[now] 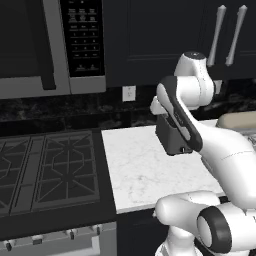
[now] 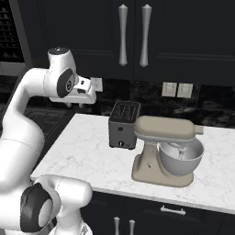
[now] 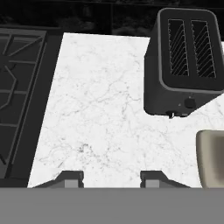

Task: Navigate to the sink.

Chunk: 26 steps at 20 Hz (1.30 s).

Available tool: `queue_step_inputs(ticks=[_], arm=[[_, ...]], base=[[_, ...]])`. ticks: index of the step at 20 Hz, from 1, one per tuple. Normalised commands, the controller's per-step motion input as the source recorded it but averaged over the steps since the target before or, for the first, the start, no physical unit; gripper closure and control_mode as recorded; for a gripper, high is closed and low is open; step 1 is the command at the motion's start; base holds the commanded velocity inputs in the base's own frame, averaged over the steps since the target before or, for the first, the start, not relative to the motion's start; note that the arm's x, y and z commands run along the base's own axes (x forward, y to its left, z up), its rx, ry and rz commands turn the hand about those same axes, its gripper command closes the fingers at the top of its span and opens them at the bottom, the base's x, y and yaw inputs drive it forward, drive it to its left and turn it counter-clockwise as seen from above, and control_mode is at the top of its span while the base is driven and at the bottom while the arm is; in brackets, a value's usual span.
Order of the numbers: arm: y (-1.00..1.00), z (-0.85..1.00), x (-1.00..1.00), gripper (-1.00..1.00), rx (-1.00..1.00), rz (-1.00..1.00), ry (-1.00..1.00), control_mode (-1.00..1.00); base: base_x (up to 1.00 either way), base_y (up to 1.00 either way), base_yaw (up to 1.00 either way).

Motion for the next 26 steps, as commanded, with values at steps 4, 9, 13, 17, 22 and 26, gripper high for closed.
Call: queue_step_inputs(ticks=[4,9,13,17,22,26], arm=[[-0.07,0.0,-0.48,-1.0,0.0,-0.02,-0.1,-1.0],[-0.02,0.01,-0.84,-1.0,0.0,-0.02,-0.21,-1.0],[0.0,0.09,-0.75,-1.0,0.0,-0.04,-0.11,-1.0],[0.0,0.12,-0.56,-1.0,0.0,-0.04,-0.04,-1.0],[0.0,0.0,0.0,-1.0,0.0,0.0,0.0,1.0],[0.0,0.0,0.0,-1.0,0.0,0.0,0.0,1.0]], base=[[0.0,0.0,0.0],[0.0,0.0,0.0],[0.0,0.0,0.0],[0.0,0.0,0.0],[-0.21,0.0,-0.03],[-0.55,0.0,0.0]])
